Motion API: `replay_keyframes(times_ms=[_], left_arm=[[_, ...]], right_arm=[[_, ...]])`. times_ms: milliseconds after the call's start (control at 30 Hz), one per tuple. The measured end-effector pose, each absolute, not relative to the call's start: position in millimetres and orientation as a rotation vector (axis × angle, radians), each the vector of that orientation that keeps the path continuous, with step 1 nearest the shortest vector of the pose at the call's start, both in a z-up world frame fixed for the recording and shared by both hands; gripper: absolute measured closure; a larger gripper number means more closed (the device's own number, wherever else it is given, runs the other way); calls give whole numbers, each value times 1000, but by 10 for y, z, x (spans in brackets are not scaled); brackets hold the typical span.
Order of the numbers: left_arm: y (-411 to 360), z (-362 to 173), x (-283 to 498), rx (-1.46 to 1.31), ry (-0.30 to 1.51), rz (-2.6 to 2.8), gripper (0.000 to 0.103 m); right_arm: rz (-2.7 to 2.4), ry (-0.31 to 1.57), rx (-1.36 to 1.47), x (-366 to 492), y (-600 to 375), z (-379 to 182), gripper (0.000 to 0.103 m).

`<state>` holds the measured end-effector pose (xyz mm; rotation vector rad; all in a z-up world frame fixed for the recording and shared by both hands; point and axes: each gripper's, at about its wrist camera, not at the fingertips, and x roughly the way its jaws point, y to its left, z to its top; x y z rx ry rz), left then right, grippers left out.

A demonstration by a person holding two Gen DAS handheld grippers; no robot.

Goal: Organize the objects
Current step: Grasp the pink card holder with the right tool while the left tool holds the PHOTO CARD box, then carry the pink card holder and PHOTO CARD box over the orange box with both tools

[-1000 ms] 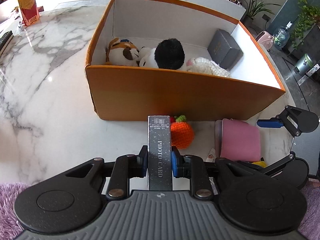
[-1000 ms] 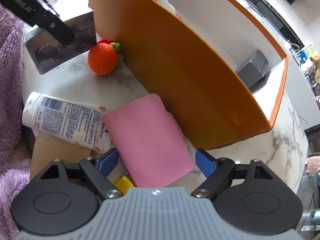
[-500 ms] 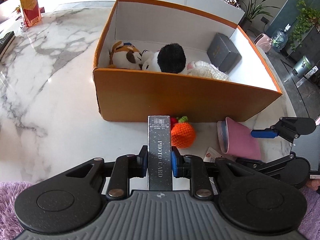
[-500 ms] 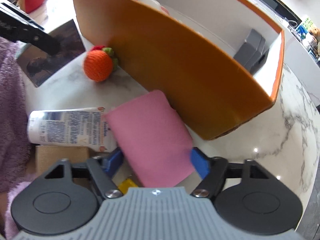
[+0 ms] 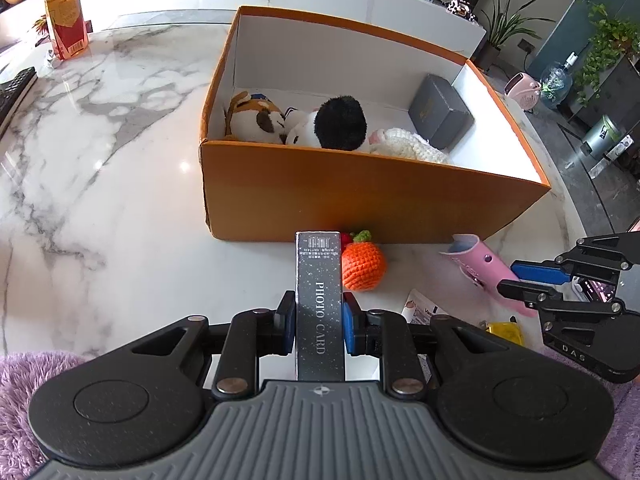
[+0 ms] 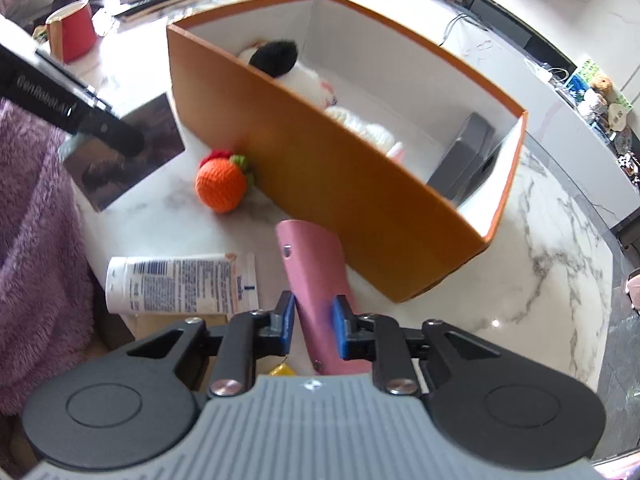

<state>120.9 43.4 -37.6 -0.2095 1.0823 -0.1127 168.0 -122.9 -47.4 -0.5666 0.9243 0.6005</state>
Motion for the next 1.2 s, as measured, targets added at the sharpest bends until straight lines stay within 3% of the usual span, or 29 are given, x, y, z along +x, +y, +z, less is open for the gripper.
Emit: replay_keyframes(times_ms=[367,667,1200], left_arm=[[413,-412,1195,-174,1096,-97,77],[429,-618,1217,-155,1162,-84,76],[375,-811,1189,-106,1222,-82,76]], right_arm=[[526,1013,-311,1943,-1438,-413,86],[494,1031,-341,2072,-1349,-607,82],[451,985,-345,1924,-1383,-569,84]])
